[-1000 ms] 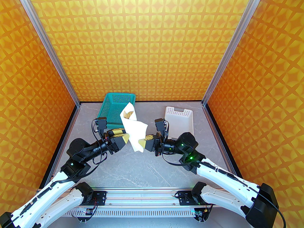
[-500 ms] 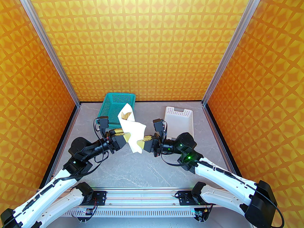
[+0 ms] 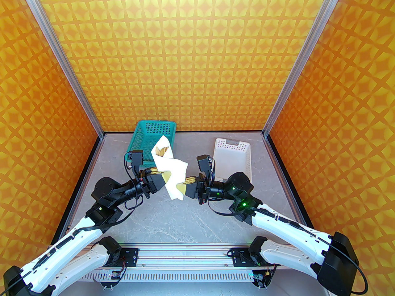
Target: Place the utensils on the paper napkin and roll it up
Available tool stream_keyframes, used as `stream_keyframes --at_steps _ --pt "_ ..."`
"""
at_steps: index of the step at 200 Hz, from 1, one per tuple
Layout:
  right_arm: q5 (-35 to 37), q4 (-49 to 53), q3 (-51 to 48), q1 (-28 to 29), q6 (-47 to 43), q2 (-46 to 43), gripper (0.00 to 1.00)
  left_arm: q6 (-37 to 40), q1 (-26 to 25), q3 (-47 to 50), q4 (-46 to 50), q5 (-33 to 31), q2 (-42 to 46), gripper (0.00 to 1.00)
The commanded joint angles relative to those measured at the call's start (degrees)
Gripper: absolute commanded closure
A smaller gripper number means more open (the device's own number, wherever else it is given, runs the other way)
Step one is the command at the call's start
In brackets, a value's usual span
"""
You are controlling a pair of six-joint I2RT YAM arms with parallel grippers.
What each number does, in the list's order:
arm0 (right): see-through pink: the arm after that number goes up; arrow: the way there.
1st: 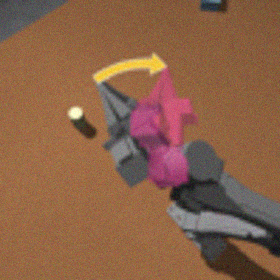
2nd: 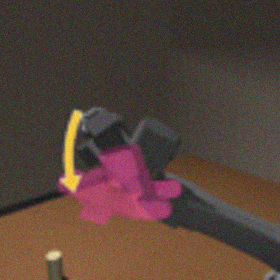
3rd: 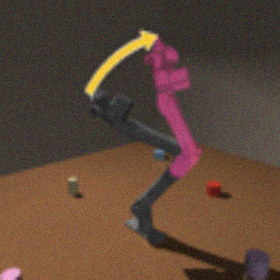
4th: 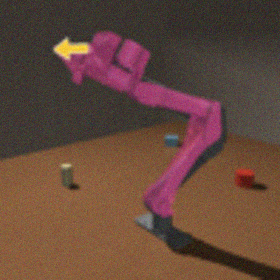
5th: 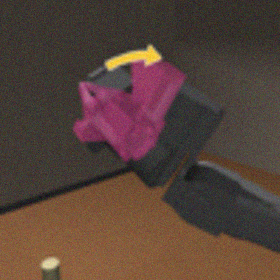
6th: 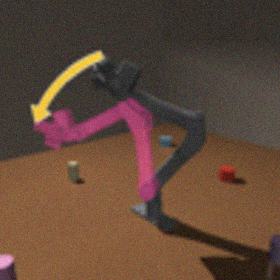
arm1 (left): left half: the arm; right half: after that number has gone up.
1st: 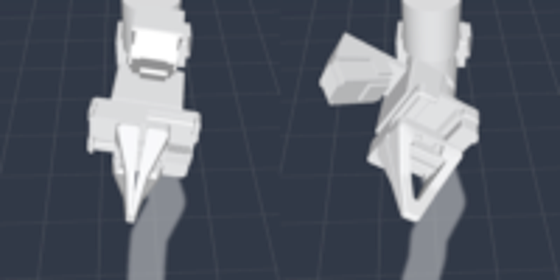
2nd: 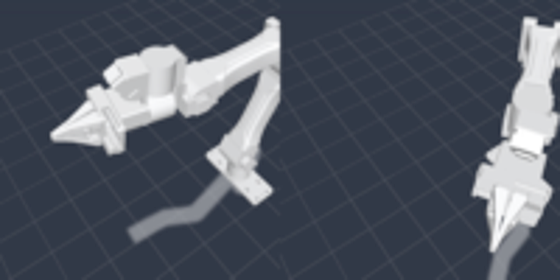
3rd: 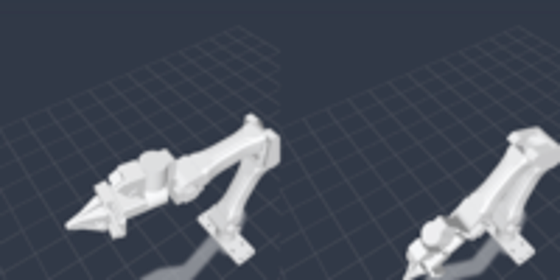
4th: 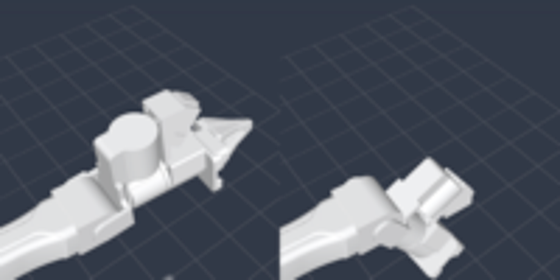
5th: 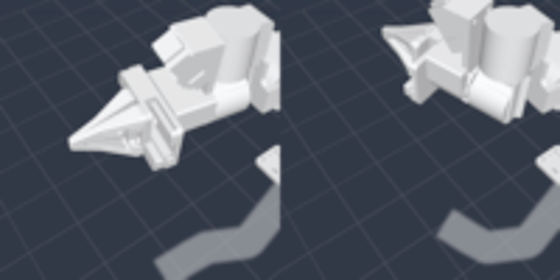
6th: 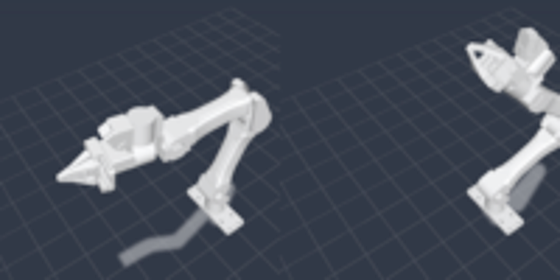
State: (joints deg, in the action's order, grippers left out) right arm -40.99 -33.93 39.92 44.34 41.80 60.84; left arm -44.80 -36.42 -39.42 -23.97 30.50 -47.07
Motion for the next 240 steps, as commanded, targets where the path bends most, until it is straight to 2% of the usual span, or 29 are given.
stream_keyframes --at_steps 1,45,92,105,141,184,206,240 --pt "-1.1 -2.0 2.2 0.9 0.7 0.4 1.0 -0.6 -0.4 0.4 -2.3 1.2 -0.3 0.76" --pt "-0.7 -1.7 2.3 1.0 0.6 1.1 1.0 -0.6 -0.7 0.3 -2.6 1.3 -0.7 0.77" --pt "0.5 1.5 2.5 1.0 -0.7 0.1 0.98 0.3 -0.7 -0.1 -1.2 1.3 -0.5 0.95" --pt "1.4 3.3 2.4 1.0 -1.7 -0.9 0.91 0.4 -0.7 -0.1 -1.2 1.2 -0.5 1.0" --pt "2.5 10.1 3.1 0.3 -5.2 -4.7 0.68 0.5 -0.7 0.2 -0.8 -0.2 0.2 1.0" --pt "0.8 19.0 5.9 -6.1 -9.3 -9.0 0.36 0.8 -0.7 0.3 0.1 -0.6 1.4 1.0" --pt "-0.2 20.7 9.4 -7.8 -11.7 -7.9 0.28 0.9 -0.7 0.3 0.2 -0.5 1.9 1.0" --pt "-2.5 20.1 15.4 -7.8 -12.6 -3.2 0.27 1.0 -0.8 0.3 0.6 -0.5 2.3 1.0"
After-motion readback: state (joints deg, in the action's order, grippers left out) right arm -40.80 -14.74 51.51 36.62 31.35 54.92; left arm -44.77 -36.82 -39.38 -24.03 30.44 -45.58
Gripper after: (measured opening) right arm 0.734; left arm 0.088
